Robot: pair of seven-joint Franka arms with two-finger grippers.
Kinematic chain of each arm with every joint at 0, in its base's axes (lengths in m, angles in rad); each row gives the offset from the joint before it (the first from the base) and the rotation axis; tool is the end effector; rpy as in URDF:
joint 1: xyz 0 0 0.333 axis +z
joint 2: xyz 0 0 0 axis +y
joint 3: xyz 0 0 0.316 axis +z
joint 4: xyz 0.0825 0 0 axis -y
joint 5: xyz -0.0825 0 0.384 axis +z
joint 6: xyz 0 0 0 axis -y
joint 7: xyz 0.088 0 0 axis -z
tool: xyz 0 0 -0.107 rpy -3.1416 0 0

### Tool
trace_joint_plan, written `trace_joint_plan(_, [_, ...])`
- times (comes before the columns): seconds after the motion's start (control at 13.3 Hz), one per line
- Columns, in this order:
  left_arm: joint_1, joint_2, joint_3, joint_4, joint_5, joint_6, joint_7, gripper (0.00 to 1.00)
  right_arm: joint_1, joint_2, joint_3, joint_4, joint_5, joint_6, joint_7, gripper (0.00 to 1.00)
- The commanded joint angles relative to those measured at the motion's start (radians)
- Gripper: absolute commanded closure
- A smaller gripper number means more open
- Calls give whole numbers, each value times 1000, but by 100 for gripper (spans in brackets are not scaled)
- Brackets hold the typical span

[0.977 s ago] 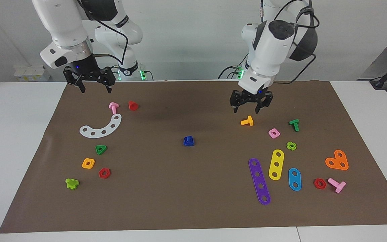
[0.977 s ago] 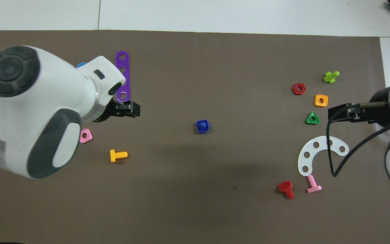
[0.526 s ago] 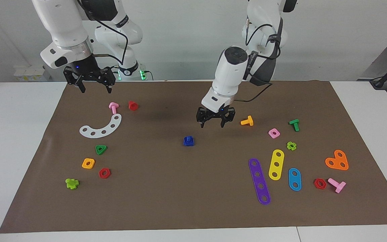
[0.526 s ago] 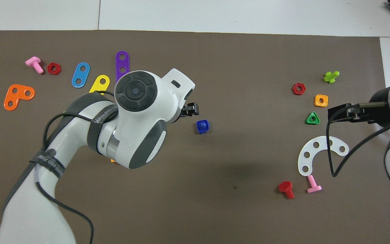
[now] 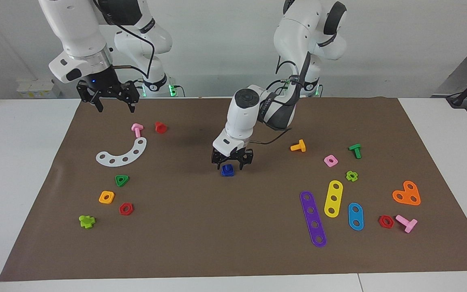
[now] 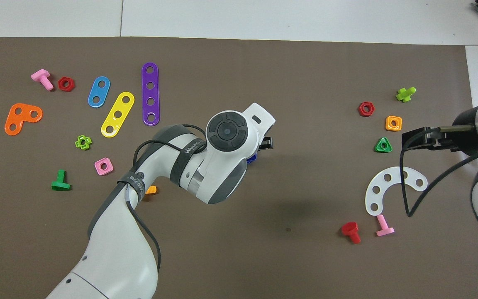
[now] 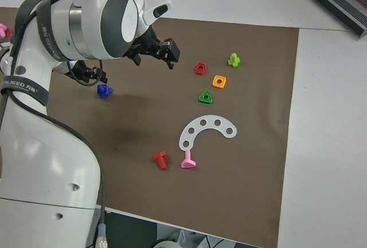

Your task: Unscrew and place screws in storage area

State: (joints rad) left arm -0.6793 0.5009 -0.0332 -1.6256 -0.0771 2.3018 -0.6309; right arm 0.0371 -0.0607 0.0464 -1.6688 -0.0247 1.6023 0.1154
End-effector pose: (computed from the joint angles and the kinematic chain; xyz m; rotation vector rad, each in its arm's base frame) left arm 0.5301 -0.4560 0.3483 2.9688 -0.0441 0.1326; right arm 0.5357 0.0430 0.6140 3.1133 -0.0485 -0.0048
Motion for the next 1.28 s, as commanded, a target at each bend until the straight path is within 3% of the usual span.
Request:
trace_joint_plan(0.0, [-37, 7, 19, -9, 23, 24, -6, 13, -3, -25, 4, -31, -1, 22, 9, 0])
trace_joint_plan(0.38, [-55, 36, 21, -20, 54, 21, -4, 17, -3, -27, 4, -34, -1, 22, 9, 0])
trace_joint_plan(0.83, [-52, 36, 21, -37, 60, 24, 0, 36, -3, -27, 4, -35, -1, 22, 9, 0])
trace_joint_plan(1.05, [-51, 36, 21, -37, 62, 21, 2, 51, -3, -27, 4, -35, -1, 22, 9, 0])
trace_joint_plan(1.2, [-46, 36, 21, -33, 62, 16, 5, 77, -3, -27, 4, -35, -1, 22, 7, 0])
